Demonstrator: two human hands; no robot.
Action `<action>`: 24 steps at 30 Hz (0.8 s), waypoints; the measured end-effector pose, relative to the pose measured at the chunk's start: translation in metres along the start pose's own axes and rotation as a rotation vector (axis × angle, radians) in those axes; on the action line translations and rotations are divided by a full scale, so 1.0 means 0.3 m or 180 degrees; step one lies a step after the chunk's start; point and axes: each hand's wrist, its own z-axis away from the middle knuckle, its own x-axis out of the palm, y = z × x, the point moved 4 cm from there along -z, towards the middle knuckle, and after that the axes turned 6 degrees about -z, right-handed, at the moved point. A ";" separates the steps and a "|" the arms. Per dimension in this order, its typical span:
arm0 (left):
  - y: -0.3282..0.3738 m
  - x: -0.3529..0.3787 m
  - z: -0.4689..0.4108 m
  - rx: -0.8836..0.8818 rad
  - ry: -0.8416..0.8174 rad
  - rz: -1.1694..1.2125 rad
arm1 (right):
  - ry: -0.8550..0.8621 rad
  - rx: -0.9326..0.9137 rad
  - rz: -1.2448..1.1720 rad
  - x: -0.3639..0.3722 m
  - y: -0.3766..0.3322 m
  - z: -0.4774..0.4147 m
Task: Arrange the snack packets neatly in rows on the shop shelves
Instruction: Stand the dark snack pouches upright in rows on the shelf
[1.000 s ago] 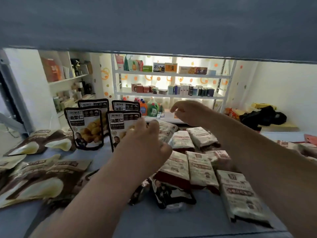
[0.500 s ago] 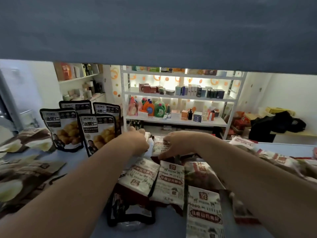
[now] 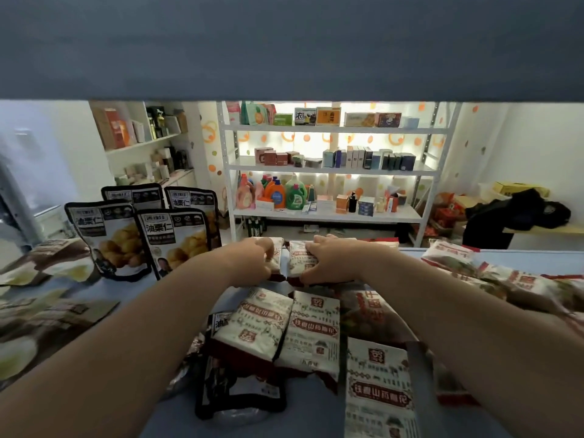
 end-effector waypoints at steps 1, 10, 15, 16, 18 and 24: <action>0.000 0.002 0.003 0.0015 0.0005 0.0012 | 0.0022 -0.0003 -0.0007 0.003 -0.002 0.001; 0.012 -0.080 0.174 0.0166 0.0516 0.0177 | 0.0573 -0.0707 -0.0026 -0.074 -0.090 0.131; -0.003 -0.082 0.390 0.0309 0.1151 0.0133 | 0.1253 -0.1360 0.0002 -0.086 -0.217 0.279; -0.016 -0.082 0.432 0.0302 0.1271 0.0156 | 0.1337 -0.1409 0.0065 -0.084 -0.244 0.298; -0.054 -0.079 0.511 0.0268 0.1391 0.0184 | 0.1423 -0.1462 0.0035 -0.081 -0.304 0.334; -0.253 -0.042 0.683 -0.0065 0.1321 0.0144 | 0.1486 -0.1595 -0.0021 -0.066 -0.549 0.429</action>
